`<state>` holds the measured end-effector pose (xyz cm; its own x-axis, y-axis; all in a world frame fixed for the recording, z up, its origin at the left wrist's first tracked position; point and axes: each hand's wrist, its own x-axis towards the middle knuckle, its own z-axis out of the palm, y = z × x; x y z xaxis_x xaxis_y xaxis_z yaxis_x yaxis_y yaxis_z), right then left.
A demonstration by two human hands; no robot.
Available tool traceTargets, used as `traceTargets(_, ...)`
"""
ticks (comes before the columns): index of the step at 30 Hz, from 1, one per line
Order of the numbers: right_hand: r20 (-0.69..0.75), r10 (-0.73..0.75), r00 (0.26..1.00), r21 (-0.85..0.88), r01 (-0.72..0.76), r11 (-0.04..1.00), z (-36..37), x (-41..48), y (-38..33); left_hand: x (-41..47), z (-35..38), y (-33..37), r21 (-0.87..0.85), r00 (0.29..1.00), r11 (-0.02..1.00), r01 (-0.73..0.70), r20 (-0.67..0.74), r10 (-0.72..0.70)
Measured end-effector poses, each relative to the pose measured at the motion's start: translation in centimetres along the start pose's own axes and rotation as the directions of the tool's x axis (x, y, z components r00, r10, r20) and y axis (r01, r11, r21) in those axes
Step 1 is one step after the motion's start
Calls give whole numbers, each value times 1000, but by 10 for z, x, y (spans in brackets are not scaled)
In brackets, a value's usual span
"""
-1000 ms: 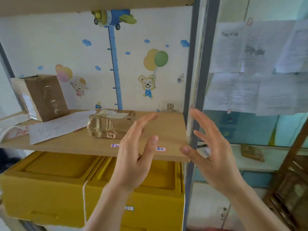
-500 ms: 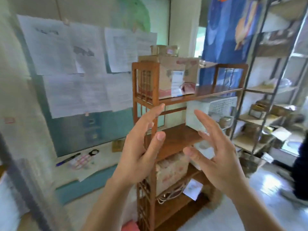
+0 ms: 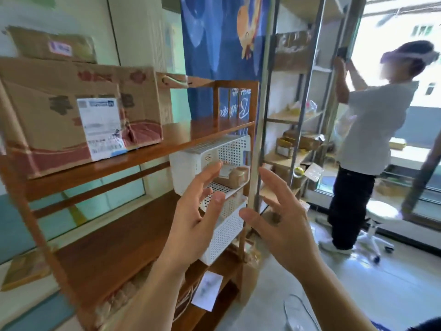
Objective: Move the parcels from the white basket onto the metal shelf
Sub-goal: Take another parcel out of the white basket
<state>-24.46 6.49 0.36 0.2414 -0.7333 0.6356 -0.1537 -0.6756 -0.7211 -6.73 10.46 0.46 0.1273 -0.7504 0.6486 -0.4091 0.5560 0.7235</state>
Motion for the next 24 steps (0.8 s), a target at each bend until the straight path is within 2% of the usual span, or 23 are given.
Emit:
traceTargets(5, 7, 76, 997, -65, -76, 995, 30, 84, 114, 79, 39, -118, -5, 992, 992, 129, 10, -129)
traceTargets(8, 5, 162, 987, -143, -159, 977, 53, 151, 195, 145, 70, -199, -119, 948, 943, 310, -32, -316)
traceTargets(9, 15, 204, 979, -165, -198, 966, 60, 172, 222, 168, 80, -223, -185, 904, 897, 401, -74, -420)
traceTargets(11, 46, 299, 953, -218, -283, 934, 74, 207, 272, 209, 100, -272, -237, 765, 789, 568, -204, -611)
traceTargets(13, 62, 391, 918, -261, -363, 894, 85, 235, 319, 243, 115, -318, -217, 646, 712, 667, -306, -699)
traceTargets(15, 65, 476, 877, -270, -444, 855, 95, 254, 355, 269, 126, -351, -190, 573, 672, 715, -391, -720)
traceTargets(20, 88, 598, 796, -191, -576, 795, 120, 274, 406, 298, 144, -392, -230, 458, 643, 731, -534, -711)
traceTargets(22, 47, 597, 801, -134, -588, 798, 124, 271, 414, 299, 144, -400, -235, 447, 647, 726, -554, -703)
traceTargets(24, 3, 536, 844, -91, -533, 841, 118, 266, 416, 296, 143, -396, -251, 460, 675, 694, -566, -684)
